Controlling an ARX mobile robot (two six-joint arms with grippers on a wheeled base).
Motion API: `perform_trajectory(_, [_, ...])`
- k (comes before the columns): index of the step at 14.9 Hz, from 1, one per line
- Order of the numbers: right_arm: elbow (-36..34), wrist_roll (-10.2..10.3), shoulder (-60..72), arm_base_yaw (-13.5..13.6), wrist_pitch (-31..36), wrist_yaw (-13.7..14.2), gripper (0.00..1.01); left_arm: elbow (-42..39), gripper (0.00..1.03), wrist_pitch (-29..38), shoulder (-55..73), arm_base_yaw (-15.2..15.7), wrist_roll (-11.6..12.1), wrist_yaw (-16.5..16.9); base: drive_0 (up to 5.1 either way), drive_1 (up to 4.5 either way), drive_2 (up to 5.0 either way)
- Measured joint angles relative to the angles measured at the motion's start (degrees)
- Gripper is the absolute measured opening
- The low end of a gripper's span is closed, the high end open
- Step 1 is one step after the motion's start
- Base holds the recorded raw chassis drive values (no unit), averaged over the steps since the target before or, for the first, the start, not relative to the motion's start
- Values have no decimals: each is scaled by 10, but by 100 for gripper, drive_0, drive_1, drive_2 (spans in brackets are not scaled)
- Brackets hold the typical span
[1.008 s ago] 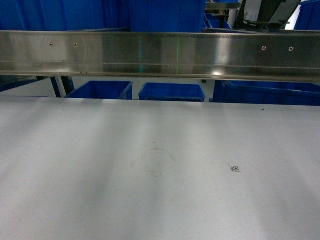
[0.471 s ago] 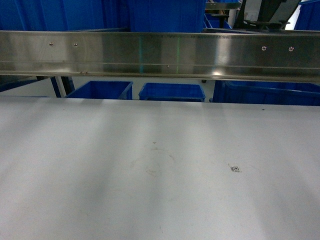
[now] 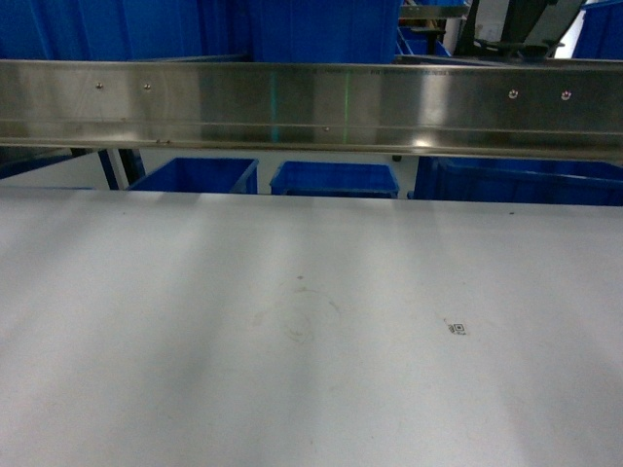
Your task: Place magnetic block on left shelf second layer
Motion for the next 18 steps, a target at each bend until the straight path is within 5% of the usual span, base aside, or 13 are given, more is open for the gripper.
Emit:
perform_trajectory(4, [198, -11, 488, -48, 296, -65, 98, 0, 98, 0, 0, 0, 0, 0, 0, 0, 0])
perform_trajectory(8, [304, -43, 803, -93, 286, -96, 98, 0, 98, 0, 0, 0, 0, 0, 0, 0, 0])
perform_trajectory(11, [310, -49, 851, -99, 322, -72, 98, 0, 98, 0, 0, 0, 0, 0, 0, 0, 0])
perform_trajectory(18, [273, -27, 973, -107, 417, -42, 98, 0, 98, 0, 0, 0, 0, 0, 0, 0, 0])
